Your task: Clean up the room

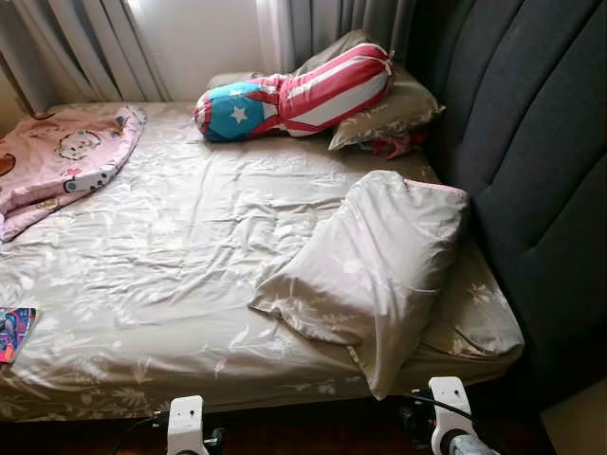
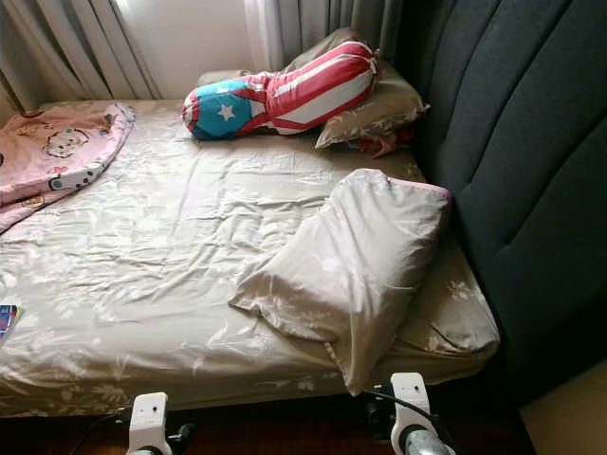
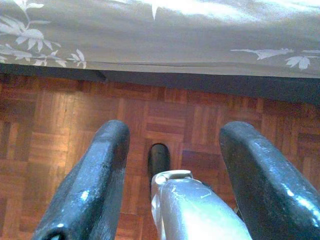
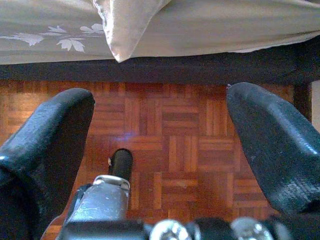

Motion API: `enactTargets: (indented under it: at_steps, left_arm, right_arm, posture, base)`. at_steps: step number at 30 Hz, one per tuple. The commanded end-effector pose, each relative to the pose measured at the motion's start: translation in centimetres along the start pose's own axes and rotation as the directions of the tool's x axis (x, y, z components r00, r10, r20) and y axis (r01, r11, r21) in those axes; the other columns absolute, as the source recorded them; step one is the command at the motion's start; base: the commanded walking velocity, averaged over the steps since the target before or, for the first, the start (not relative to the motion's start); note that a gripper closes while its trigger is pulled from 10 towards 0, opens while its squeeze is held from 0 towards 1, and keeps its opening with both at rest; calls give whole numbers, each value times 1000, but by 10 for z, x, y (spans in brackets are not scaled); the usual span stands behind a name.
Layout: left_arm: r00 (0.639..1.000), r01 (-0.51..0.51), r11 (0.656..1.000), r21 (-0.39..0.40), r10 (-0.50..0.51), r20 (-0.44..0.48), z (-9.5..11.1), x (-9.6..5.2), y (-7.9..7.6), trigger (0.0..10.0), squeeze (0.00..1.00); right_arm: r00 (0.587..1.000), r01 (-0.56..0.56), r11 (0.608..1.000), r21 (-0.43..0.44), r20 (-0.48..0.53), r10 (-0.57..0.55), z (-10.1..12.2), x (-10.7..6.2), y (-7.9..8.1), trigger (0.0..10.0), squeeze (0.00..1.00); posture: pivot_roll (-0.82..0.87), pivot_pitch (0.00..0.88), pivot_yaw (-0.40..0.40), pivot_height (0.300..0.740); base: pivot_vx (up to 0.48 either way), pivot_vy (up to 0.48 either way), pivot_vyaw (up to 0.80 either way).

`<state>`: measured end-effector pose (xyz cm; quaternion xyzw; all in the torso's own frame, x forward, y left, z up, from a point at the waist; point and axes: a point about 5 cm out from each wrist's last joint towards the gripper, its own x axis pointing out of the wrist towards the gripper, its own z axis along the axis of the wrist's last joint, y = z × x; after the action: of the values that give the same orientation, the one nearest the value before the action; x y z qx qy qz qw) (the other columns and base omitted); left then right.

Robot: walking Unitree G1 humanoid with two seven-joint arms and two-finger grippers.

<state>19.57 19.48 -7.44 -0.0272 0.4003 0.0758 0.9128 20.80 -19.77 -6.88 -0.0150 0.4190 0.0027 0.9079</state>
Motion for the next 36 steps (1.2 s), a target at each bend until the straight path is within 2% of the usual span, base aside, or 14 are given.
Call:
enactTargets:
  at_steps: [1,9,36]
  left_arm:
    - [1000,-12,1000,7,12,-17,-3,0,2,10000,0]
    - [1000,-14,1000,7,14,-19,-3,0,2,10000,0]
    - [1000,-12,1000,4,12,-15,-2,0,2,10000,0]
  right_arm:
    - [1000,3,1000,2,-2,-3,0,0,-1,10000,0]
    - [1000,2,1000,1,-1,-2,0,0,-1,10000,0]
    - [1000,4,999,-46,10,-4,3,0,-1,10000,0]
  posture:
    - [-7,36,-17,740]
    - [-6,36,-17,740]
    - [-5,37,-15,740]
  base:
    - [0,0,0]
    - [60,0,0]
    - [297,0,0]
